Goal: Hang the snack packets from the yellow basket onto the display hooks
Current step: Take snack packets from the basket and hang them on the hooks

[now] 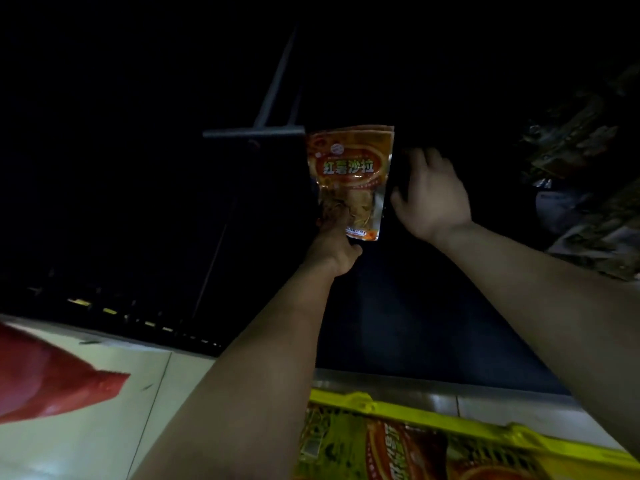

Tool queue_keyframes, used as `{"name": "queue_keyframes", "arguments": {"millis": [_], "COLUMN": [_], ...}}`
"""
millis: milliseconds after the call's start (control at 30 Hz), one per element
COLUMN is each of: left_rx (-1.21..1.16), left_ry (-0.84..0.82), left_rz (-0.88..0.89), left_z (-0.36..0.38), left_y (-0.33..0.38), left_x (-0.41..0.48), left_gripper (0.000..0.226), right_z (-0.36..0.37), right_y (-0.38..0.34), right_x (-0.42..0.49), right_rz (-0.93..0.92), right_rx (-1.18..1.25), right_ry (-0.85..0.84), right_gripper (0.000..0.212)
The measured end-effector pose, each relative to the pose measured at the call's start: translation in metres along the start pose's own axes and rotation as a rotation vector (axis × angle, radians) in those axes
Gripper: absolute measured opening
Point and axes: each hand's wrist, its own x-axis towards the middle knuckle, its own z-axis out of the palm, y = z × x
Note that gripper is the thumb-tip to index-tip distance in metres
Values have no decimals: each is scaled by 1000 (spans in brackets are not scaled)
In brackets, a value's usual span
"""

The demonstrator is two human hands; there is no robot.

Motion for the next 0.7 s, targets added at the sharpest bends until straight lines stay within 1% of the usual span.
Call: {"name": "queue_keyframes", "arguments": {"millis": [33, 100, 167, 233, 300, 333, 400, 567, 700], "left_rx": [1, 12, 22, 15, 3, 4, 22, 1, 30], "left_ry": [2, 3, -9, -19, -24, -25, -21, 10, -24], "left_rz": [11, 11, -6, -16, -17, -15, -6, 58, 19], "left_z": [1, 1, 1, 1, 2, 2, 2, 1, -5], "left_y": [0, -1, -3, -6, -9, -11, -11, -12, -8], "left_x": [1, 3, 6, 10, 14, 16, 20, 18, 0], "left_gripper": [80, 82, 85, 85, 84, 83, 82, 81, 75], "right_z": [6, 22, 39, 55, 68, 73, 79, 81, 61], "right_y": [5, 11, 11, 7, 1, -1, -3, 1, 9], "right_x": [-8, -18, -24, -23, -20, -17, -12, -10, -22], "right_rz": [44, 93, 71, 19, 0, 12, 31, 1, 42], "right_rx": [37, 118, 171, 173, 141, 126, 95, 22, 1], "right_ry": [-76, -306, -509, -610, -689, -714, -721, -682, -697], "right_gripper": [54, 50, 52, 60, 73, 80, 85, 86, 84]}}
